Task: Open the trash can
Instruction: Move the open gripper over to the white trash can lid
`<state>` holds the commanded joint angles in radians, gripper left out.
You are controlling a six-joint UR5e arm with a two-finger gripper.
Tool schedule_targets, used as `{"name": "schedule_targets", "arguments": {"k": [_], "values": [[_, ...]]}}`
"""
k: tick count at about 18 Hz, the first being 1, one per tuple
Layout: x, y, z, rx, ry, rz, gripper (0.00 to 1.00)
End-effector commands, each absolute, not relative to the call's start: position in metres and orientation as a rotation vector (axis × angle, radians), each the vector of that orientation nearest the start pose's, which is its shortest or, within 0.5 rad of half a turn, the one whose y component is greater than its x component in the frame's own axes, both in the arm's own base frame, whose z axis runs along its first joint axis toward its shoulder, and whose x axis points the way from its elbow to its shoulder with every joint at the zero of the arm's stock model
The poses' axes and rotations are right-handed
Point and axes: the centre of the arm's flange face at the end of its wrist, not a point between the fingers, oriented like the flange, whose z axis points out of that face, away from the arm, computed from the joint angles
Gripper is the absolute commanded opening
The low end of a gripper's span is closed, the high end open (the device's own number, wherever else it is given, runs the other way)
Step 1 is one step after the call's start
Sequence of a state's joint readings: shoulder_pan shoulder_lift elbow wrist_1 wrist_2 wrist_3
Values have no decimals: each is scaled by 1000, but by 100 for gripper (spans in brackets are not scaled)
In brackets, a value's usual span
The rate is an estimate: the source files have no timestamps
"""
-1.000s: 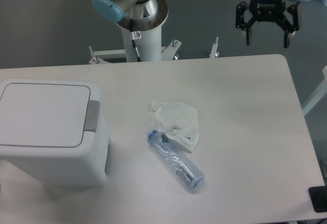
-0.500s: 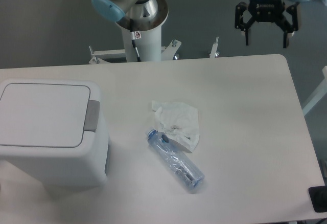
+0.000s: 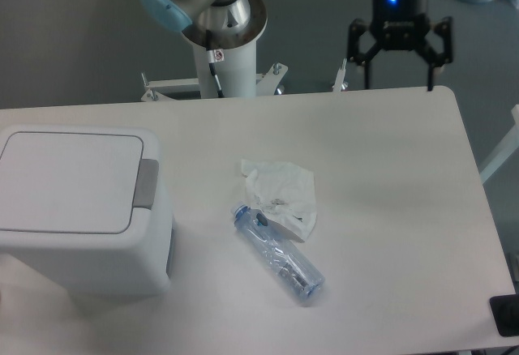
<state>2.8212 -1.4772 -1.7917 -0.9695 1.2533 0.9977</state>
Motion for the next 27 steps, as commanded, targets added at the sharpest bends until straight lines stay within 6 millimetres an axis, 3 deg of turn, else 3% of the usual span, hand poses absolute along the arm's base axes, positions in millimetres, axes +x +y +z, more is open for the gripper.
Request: {"name": "schedule_targets", "arguments": {"k": [6,12,16,20,27], "values": [[-361,361,500,-2553,-433,242,100],[-328,401,506,-2459,-533,192,100],[-306,428,508,-2450,-522,143,100],[-282,469,493,-2485,-449,75,100],[-266,516,498,-2468,-474,7,100]]}}
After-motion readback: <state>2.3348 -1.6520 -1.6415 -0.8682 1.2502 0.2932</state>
